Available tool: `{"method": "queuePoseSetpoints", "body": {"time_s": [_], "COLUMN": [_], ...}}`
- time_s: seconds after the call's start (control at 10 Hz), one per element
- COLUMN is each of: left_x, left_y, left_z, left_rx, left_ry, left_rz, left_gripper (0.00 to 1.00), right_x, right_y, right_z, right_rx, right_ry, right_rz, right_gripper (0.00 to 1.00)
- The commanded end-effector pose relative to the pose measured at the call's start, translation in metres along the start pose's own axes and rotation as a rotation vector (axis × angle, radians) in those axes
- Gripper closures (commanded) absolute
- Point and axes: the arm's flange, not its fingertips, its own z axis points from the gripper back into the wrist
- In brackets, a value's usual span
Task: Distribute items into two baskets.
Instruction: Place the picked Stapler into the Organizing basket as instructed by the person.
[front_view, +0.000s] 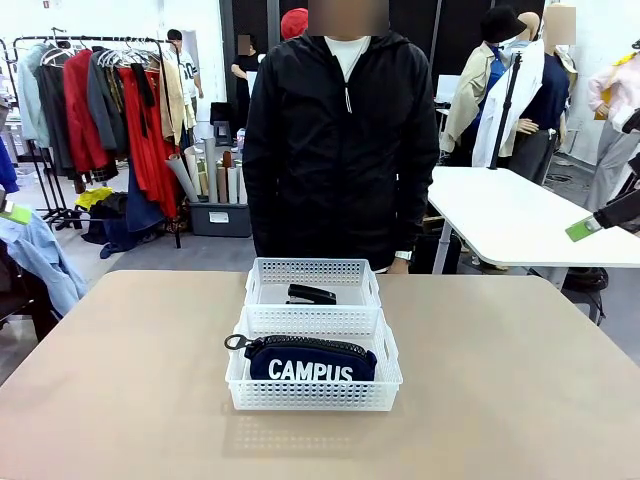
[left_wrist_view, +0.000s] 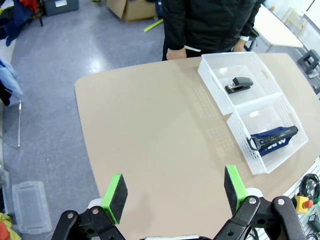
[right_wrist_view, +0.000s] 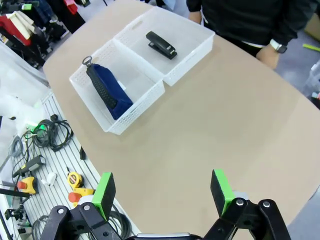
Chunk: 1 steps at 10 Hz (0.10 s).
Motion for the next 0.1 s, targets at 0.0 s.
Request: {"method": "queuePoseSetpoints", "body": {"time_s": [0.0], "left_x": [0.0002], "left_y": [-0.0017], "left_z": [-0.0003], "left_rx": [-0.008], "left_ry": [-0.004], "left_rz": [0.007], "left_gripper": [0.0], "right_x": [-0.0013], "right_y": [0.0005], "right_z": [0.0018], "right_rx": [0.004], "right_ry": [0.001], "right_rz": [-0.014], "right_gripper": [0.0]}}
